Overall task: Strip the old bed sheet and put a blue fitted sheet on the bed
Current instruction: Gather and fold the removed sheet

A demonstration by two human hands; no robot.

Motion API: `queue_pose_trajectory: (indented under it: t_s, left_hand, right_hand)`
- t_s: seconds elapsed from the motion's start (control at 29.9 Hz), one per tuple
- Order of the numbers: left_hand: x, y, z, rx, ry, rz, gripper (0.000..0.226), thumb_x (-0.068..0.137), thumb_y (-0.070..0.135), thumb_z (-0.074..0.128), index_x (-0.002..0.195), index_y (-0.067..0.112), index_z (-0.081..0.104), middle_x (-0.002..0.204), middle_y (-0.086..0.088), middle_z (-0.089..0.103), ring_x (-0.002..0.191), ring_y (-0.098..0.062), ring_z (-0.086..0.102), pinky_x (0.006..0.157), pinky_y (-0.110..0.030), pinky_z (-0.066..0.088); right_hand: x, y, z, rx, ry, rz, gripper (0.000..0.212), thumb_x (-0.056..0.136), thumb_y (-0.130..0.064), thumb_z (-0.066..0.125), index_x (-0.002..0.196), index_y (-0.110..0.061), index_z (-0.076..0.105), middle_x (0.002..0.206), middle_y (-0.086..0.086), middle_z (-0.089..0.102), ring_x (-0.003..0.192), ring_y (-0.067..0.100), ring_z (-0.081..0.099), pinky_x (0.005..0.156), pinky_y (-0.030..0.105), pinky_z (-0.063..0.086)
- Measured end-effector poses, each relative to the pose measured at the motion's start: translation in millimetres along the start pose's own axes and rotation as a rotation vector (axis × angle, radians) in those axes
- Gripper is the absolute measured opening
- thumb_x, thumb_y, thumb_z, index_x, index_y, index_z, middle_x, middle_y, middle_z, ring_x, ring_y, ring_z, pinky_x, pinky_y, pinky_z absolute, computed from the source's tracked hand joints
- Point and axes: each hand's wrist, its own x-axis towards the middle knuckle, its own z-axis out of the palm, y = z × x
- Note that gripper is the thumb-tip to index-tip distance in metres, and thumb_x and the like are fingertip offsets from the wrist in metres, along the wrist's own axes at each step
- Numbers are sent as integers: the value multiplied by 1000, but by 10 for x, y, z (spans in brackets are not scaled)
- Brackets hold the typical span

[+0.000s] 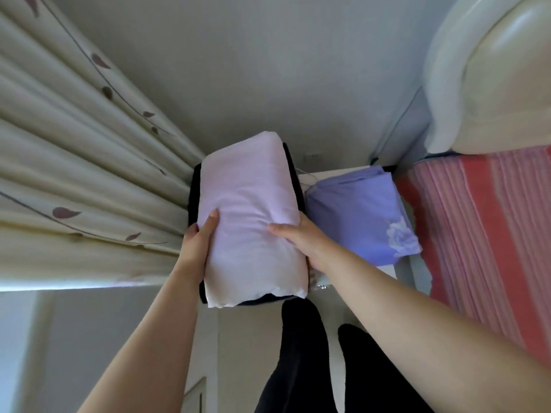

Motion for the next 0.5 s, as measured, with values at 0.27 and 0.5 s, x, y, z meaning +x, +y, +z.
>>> queue_pose_trajectory:
  t_s: [0.27, 0.5]
  left_hand:
    - [858, -335, -96, 629, -72, -114, 76, 86, 59, 47, 142, 7, 39, 143, -17, 43, 129, -35, 44, 109, -40, 36]
    - [632, -574, 485, 781, -277, -44, 42, 94, 45, 47, 125, 18, 55, 135, -6, 51, 122, -24, 49, 102, -34, 40]
  right_hand:
    - [573, 496, 35, -513, 337, 119, 56, 87, -23, 64, 137, -12, 41, 136, 11, 50, 120, 23, 52, 93, 26, 40]
    - [362, 702, -366, -557, 601, 96, 17, 91, -18, 51, 105, -23, 60, 99, -6, 65, 96, 19, 61, 83, 30, 45]
